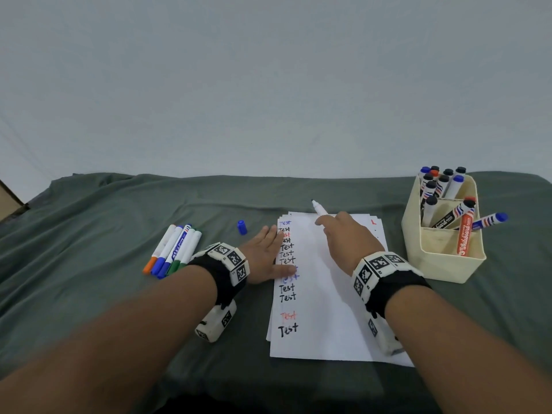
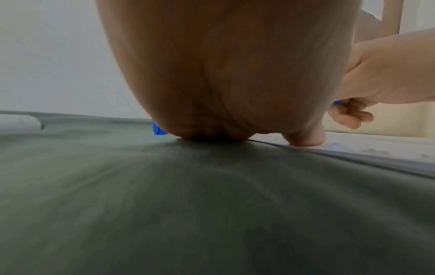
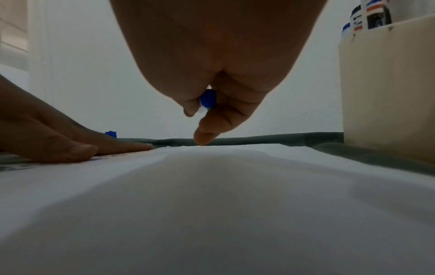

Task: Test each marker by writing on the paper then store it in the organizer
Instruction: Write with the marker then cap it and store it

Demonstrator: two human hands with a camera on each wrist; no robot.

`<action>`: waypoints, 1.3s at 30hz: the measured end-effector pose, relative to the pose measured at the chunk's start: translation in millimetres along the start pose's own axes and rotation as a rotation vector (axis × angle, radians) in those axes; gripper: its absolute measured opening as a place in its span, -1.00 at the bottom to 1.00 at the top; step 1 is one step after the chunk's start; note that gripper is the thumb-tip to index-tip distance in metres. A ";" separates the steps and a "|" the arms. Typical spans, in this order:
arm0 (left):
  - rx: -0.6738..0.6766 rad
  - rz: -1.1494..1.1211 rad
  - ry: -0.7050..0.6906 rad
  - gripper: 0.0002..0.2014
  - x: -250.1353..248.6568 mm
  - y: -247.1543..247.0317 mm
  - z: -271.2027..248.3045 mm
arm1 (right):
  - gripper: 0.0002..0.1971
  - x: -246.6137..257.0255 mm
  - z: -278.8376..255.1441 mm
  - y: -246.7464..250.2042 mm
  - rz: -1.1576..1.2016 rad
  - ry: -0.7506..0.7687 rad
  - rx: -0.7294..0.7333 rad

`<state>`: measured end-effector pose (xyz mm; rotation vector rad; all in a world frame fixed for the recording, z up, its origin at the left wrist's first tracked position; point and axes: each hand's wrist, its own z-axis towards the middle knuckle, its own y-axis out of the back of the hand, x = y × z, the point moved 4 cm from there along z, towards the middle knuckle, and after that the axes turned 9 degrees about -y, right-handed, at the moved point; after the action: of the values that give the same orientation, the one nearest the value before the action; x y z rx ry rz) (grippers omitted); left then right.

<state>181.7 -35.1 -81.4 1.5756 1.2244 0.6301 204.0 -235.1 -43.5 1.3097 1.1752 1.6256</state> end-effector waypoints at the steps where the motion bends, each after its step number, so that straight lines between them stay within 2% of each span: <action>1: -0.008 -0.003 0.003 0.00 -0.4 -0.6 -0.1 | -0.57 -0.5 0.6 -1.2 0.018 0.001 0.002; 3: -0.017 -0.011 0.000 -0.02 -1.4 -1.8 -0.2 | -0.57 -1.4 1.5 -0.5 0.101 -0.001 -0.003; 6: -0.049 -0.041 -0.010 -0.05 -1.8 -0.2 1.2 | -0.46 -0.4 4.4 6.6 0.167 0.061 -0.003; 8: -0.078 -0.052 -0.010 -0.07 -1.1 1.7 2.4 | -0.53 -1.7 11.3 16.3 0.268 0.077 -0.062; 13: -0.071 -0.036 -0.015 -0.12 -0.2 0.0 3.5 | -0.87 -5.9 28.1 27.4 0.881 -0.120 -0.106; 15: -0.065 -0.038 -0.011 -0.12 -1.7 -1.0 3.2 | -0.83 -4.4 35.9 22.6 1.142 -0.215 -0.115; 18: -0.064 -0.042 -0.005 -0.13 -4.1 -1.3 2.2 | -0.81 -4.2 51.7 4.8 1.581 -0.447 -0.088; 20: -0.060 -0.033 0.000 -0.13 -5.3 -1.1 2.1 | -0.87 -5.2 60.2 -6.9 1.721 -0.528 -0.109; 23: -0.040 -0.018 0.021 -0.13 -6.0 -1.5 3.9 | -0.83 -6.4 69.2 -20.4 1.682 -0.505 -0.139; 29: -0.009 0.006 0.065 -0.14 -6.2 -1.6 5.8 | -0.77 -4.2 79.8 -33.4 1.136 -0.358 -0.096; 39: 0.014 -0.014 0.081 -0.16 -9.0 1.0 2.0 | -0.81 -10.1 81.2 -42.0 0.996 -0.327 -0.164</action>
<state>180.6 -44.2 -79.8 1.5648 1.3012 0.6828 285.3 -214.4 -81.2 2.1151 0.1338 1.9651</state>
